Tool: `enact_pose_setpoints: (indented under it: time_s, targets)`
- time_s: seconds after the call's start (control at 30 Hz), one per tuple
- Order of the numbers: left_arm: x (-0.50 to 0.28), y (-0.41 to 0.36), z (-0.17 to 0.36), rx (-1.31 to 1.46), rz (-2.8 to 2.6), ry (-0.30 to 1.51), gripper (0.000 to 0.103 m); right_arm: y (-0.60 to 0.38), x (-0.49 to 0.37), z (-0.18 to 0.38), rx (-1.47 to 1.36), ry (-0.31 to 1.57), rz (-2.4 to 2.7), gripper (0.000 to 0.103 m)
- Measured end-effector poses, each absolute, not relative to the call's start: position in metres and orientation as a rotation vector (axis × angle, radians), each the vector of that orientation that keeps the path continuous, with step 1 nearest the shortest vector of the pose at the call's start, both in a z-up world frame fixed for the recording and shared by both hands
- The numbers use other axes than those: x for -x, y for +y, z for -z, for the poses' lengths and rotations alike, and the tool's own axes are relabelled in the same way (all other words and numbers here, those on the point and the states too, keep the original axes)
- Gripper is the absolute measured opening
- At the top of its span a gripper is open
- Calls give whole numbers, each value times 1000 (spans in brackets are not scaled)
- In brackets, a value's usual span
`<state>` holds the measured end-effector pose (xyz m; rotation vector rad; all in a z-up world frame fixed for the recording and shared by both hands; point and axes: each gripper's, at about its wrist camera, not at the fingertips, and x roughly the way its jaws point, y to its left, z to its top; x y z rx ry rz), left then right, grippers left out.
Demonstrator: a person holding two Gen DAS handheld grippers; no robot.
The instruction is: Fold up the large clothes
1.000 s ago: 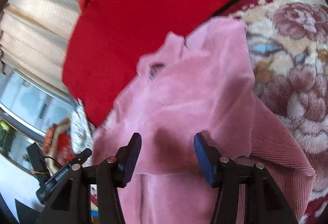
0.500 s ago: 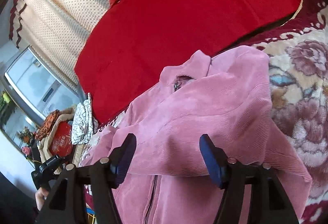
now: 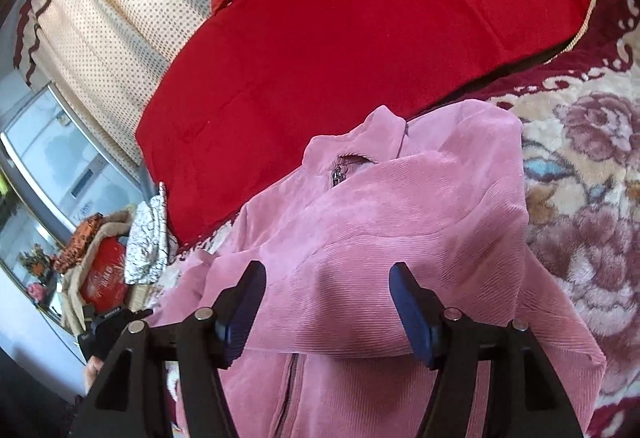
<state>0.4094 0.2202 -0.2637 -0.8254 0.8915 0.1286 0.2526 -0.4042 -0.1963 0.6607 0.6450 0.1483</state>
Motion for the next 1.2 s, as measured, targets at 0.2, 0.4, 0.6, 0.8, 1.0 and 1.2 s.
enact_pose_setpoints:
  time_s: [0.2, 0.4, 0.6, 0.8, 1.0, 1.2]
  targets:
    - [-418, 224, 268, 857, -142, 869, 51, -405, -259, 202, -642, 705, -137, 68]
    - [-412, 229, 271, 864, -180, 892, 17, -412, -259, 206, -649, 737, -99, 58]
    - [-392, 230, 270, 942, -185, 925, 72, -424, -255, 206, -696, 733, -91, 57]
    - [-402, 227, 273, 955, -198, 901, 72, -423, -253, 204, -700, 728, -91, 57]
    - [-417, 228, 275, 872, -212, 919, 9, -426, -253, 203, -684, 721, -66, 57]
    - [-410, 193, 223, 679, -116, 817, 6, -436, -251, 202, -699, 724, -57, 57]
